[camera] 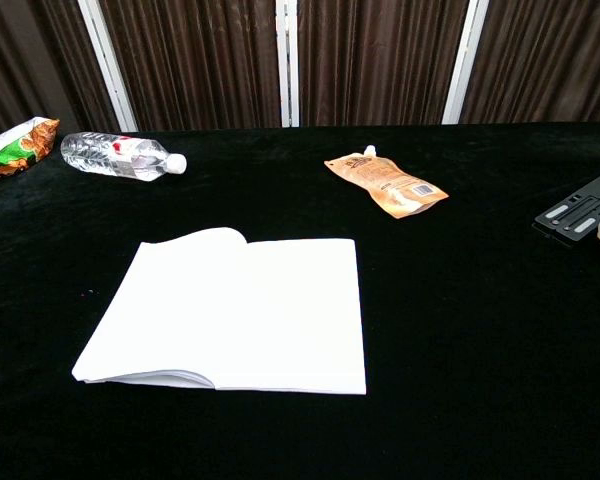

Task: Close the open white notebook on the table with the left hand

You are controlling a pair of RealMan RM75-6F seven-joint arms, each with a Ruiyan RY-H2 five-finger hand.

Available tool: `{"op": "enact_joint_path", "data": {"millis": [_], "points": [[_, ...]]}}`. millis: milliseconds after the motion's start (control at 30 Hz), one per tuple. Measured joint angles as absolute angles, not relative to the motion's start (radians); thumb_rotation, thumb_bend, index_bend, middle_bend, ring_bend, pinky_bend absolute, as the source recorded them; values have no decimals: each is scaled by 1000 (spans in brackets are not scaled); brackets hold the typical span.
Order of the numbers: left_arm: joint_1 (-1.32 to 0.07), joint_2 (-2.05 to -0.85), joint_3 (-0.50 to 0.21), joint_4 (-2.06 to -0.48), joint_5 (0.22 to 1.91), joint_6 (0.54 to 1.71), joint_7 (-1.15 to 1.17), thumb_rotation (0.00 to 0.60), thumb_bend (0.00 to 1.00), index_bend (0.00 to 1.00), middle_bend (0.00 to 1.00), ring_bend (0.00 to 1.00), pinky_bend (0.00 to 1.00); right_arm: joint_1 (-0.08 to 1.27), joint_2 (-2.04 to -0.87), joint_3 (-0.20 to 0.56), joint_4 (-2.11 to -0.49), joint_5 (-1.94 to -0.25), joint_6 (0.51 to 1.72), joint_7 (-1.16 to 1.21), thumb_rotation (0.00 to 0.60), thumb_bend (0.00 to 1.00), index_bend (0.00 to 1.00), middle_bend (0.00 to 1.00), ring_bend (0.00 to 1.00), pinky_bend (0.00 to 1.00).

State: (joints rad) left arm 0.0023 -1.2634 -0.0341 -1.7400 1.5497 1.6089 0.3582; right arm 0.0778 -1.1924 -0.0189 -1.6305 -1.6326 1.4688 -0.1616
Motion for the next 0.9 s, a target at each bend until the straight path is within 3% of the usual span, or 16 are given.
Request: {"op": "enact_joint_path", "data": {"millis": [900], "points": [[-21, -1292, -13, -1732, 1557, 1549, 387, 600, 124, 0, 0, 0, 0, 59, -1199, 15, -1627, -1631, 1541, -146, 600, 63, 0, 0, 0, 0]]}}
